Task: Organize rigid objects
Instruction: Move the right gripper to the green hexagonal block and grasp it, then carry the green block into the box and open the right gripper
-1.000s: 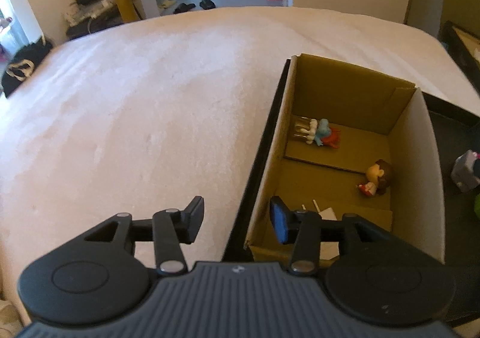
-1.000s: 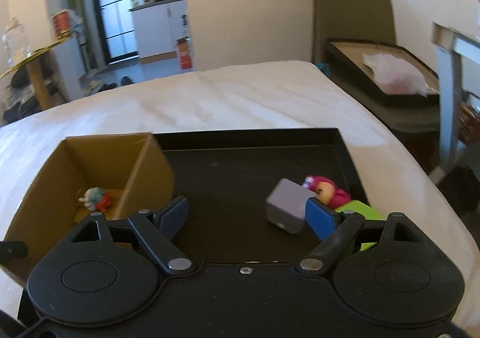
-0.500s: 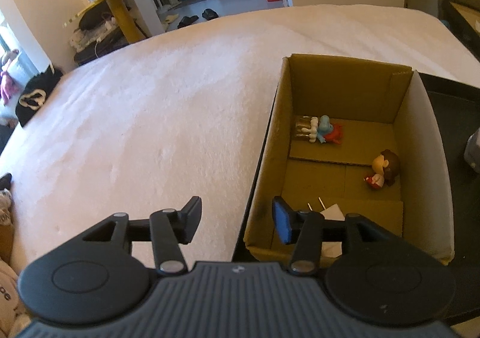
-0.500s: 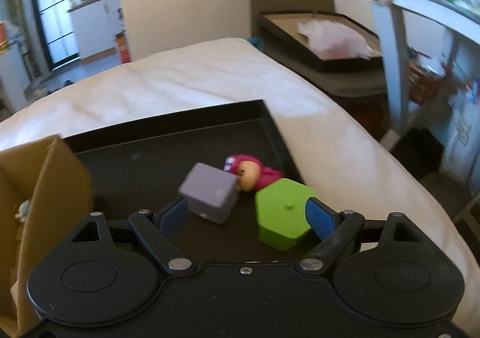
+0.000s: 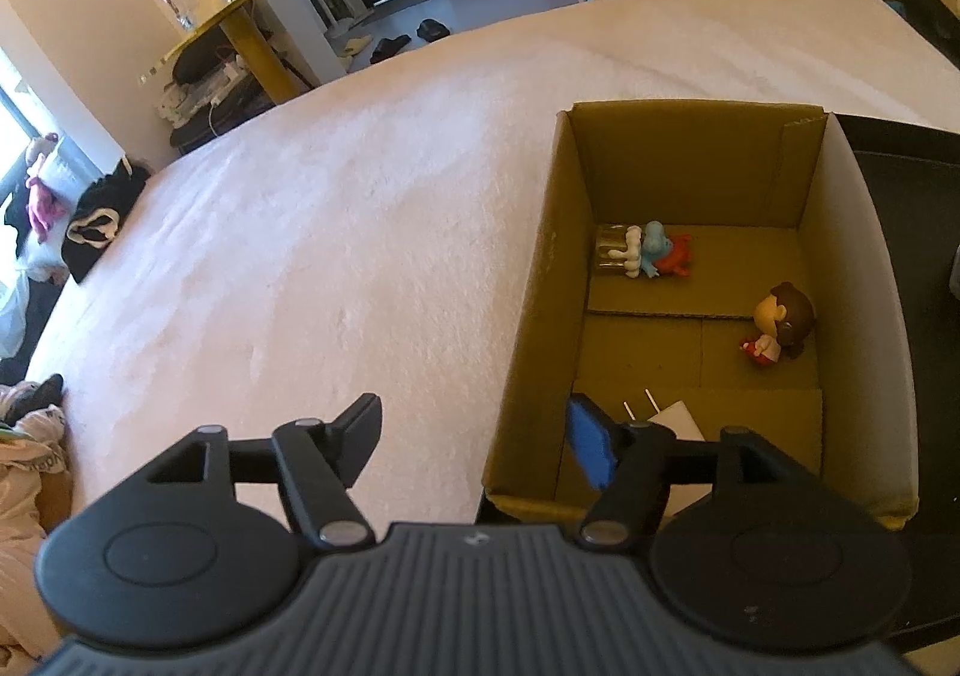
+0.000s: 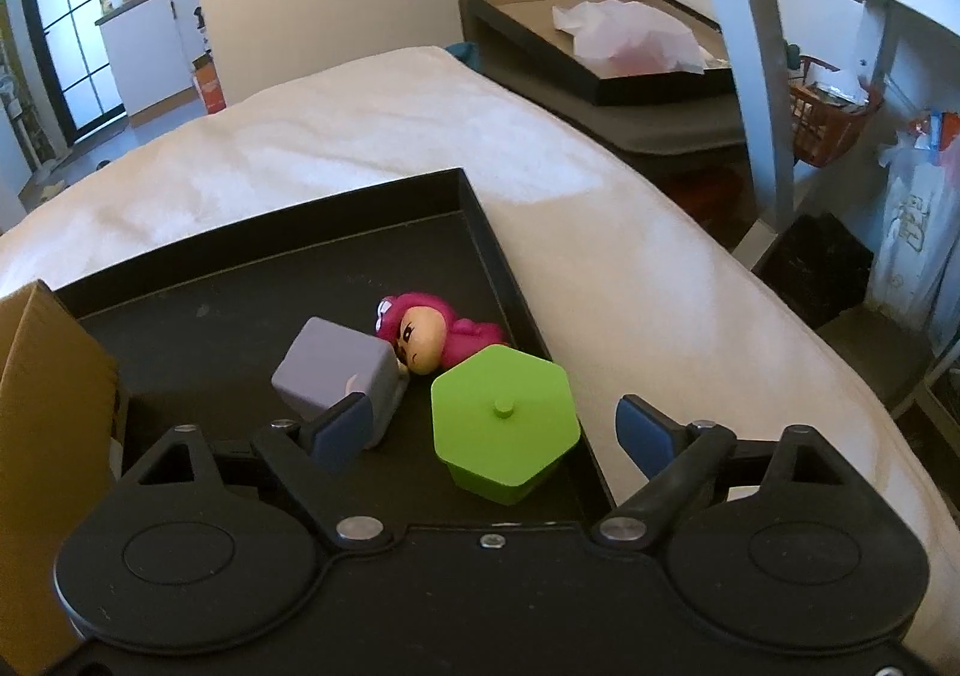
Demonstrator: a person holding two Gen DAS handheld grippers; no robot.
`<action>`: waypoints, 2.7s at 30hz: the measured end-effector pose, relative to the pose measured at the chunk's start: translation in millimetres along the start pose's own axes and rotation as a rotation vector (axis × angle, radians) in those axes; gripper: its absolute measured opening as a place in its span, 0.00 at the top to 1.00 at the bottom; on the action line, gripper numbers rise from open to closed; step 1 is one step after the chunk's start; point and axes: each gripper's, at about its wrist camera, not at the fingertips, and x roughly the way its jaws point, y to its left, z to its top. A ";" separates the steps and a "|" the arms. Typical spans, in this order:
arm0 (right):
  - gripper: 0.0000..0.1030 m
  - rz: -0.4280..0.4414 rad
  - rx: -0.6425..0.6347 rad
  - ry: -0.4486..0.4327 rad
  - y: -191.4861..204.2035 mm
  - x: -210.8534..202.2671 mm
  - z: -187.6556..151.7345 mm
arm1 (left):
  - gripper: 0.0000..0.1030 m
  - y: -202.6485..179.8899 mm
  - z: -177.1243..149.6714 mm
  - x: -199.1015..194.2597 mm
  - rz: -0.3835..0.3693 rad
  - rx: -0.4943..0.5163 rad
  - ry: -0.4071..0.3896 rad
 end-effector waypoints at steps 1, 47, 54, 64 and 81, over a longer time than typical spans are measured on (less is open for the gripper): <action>0.15 0.005 -0.004 0.000 -0.5 0.8 -0.4 | 0.34 -0.5 0.0 -0.3 0.002 0.003 -0.001; 0.49 0.253 -0.187 -0.222 65.7 -81.2 12.1 | 0.33 36.1 -8.1 6.7 -0.196 -0.169 -0.041; 0.49 0.288 -0.223 -0.242 81.1 -89.1 11.7 | 0.33 42.1 -9.8 11.6 -0.228 -0.199 -0.039; 0.49 0.333 -0.288 -0.276 105.8 -97.5 4.5 | 0.34 44.8 -11.6 16.0 -0.263 -0.204 -0.048; 0.49 0.399 -0.427 -0.283 152.9 -108.0 -7.8 | 0.86 56.4 -15.6 35.9 -0.409 -0.261 -0.014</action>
